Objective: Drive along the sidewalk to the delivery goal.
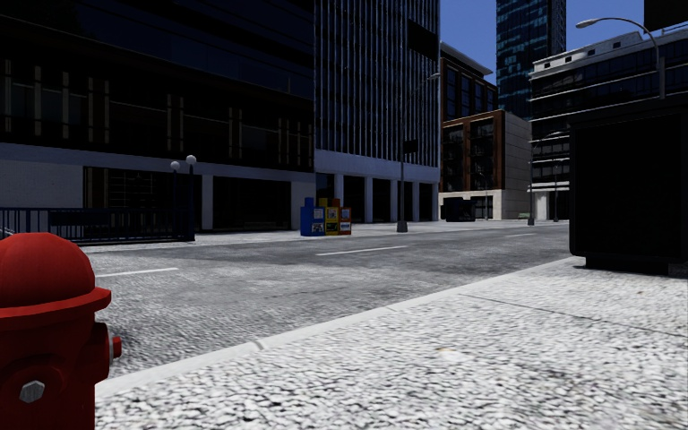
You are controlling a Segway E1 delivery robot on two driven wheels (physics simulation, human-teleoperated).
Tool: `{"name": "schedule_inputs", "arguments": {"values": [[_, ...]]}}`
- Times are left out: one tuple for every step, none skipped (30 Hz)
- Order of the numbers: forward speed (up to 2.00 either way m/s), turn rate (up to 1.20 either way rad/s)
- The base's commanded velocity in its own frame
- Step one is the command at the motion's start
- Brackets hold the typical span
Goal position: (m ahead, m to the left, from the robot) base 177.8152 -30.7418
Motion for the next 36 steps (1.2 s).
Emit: {"name": "schedule_inputs", "arguments": {"values": [[0.0,0.0],[0.0,0.0],[0.0,0.0],[0.0,0.0],[0.0,0.0],[0.0,0.0],[0.0,0.0],[0.0,0.0],[0.0,0.0],[0.0,0.0],[0.0,0.0],[0.0,0.0],[0.0,0.0],[0.0,0.0],[0.0,0.0],[0.0,0.0],[0.0,0.0],[0.0,0.0],[0.0,0.0],[0.0,0.0],[0.0,0.0],[0.0,0.0],[0.0,0.0],[0.0,0.0],[0.0,0.0],[0.0,0.0],[0.0,0.0],[0.0,0.0],[0.0,0.0],[0.0,0.0],[0.0,-0.4],[0.0,-0.59],[0.0,-0.82],[0.0,-1.02],[0.0,-1.2],[0.0,-1.2]]}}
